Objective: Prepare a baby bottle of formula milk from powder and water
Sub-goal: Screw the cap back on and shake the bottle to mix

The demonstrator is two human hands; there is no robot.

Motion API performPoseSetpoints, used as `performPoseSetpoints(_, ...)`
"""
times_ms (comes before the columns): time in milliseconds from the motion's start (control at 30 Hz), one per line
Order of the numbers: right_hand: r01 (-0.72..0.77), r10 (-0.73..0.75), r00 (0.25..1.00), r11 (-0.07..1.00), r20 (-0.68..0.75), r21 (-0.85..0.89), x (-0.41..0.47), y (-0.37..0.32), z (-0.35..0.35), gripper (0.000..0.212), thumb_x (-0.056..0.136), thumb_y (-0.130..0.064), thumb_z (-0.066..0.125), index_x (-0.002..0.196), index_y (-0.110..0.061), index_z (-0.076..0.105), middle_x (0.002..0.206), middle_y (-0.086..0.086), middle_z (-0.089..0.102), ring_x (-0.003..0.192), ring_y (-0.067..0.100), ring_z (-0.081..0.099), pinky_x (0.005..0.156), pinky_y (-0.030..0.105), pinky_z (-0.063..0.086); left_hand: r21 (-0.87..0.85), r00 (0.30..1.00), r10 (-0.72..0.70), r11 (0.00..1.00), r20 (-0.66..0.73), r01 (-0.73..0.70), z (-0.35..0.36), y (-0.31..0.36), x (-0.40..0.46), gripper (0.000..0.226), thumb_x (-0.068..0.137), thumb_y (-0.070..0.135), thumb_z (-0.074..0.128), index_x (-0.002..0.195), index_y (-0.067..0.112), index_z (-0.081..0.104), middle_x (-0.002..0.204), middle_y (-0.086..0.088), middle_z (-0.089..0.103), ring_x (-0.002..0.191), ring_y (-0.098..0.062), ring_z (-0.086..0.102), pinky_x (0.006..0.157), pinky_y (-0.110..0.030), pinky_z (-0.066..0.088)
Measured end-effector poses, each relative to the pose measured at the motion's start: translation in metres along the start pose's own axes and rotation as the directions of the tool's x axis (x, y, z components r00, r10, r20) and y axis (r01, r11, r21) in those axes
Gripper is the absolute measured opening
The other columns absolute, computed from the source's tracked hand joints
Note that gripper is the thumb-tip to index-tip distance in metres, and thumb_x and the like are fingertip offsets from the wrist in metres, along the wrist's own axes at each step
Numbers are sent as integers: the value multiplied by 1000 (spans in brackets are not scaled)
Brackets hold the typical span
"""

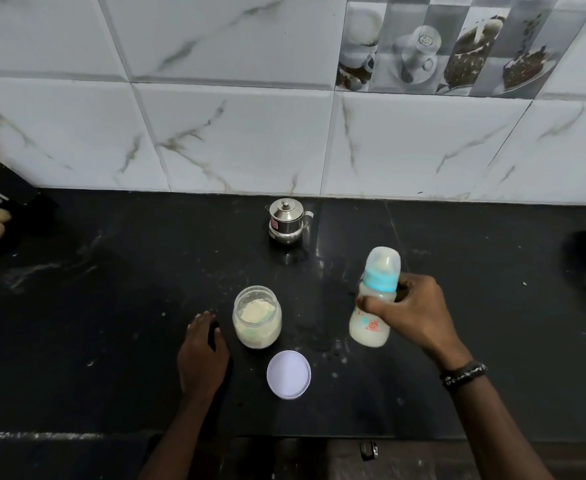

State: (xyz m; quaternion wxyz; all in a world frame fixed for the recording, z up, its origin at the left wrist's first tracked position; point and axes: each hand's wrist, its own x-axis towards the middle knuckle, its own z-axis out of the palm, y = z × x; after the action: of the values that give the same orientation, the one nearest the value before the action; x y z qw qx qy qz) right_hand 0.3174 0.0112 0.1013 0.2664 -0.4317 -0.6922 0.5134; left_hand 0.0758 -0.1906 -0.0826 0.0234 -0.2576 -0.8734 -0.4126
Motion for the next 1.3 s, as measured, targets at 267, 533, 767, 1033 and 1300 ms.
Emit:
performPoseSetpoints(267, -1, 2, 1000, 997, -11, 81, 1, 2, -1, 27, 61, -29, 90, 83, -19, 78, 81, 1, 79, 75, 12, 76, 64, 29, 60, 0, 1000, -17, 1000, -7, 17, -1, 2, -1, 32, 86, -5, 65, 117, -1, 67, 127, -18, 65, 125, -35, 57, 104, -48, 45)
performPoseSetpoints(533, 38, -38, 999, 999, 6, 31, 3, 1, 2, 7, 73, -17, 84, 78, -21, 80, 87, 5, 79, 80, 19, 76, 67, 32, 63, -9, 1000, -31, 999, 6, 31, -2, 4, -1, 32, 87, -4, 64, 119, 0, 66, 129, -17, 64, 127, -33, 55, 105, -47, 44)
performPoseSetpoints(767, 48, -48, 999, 994, 3, 102, 2, 0, -1, 27, 62, -29, 88, 85, -18, 77, 85, 3, 79, 80, 19, 76, 64, 29, 61, 7, 999, -36, 999, 11, 35, -3, 5, 0, 32, 88, -3, 63, 120, 0, 65, 129, -18, 64, 127, -34, 56, 105, -49, 45)
performPoseSetpoints(1033, 76, -73, 996, 994, -44, 79, 0, 5, -4, 32, 60, -36, 86, 83, -17, 75, 83, 5, 78, 77, 17, 76, 64, 33, 62, 6, 1000, -16, 1000, 5, 16, -2, 2, 0, 32, 86, -4, 64, 118, 0, 66, 128, -18, 64, 125, -35, 57, 104, -49, 46)
performPoseSetpoints(1300, 68, -71, 997, 993, 22, 101, 1, 11, -6, 28, 59, -28, 88, 80, -12, 79, 87, 10, 79, 80, 22, 77, 61, 30, 61, 2, 1000, 11, 1000, 6, -11, -2, 2, 0, 33, 85, -6, 65, 117, 0, 66, 126, -18, 65, 124, -35, 57, 102, -48, 47)
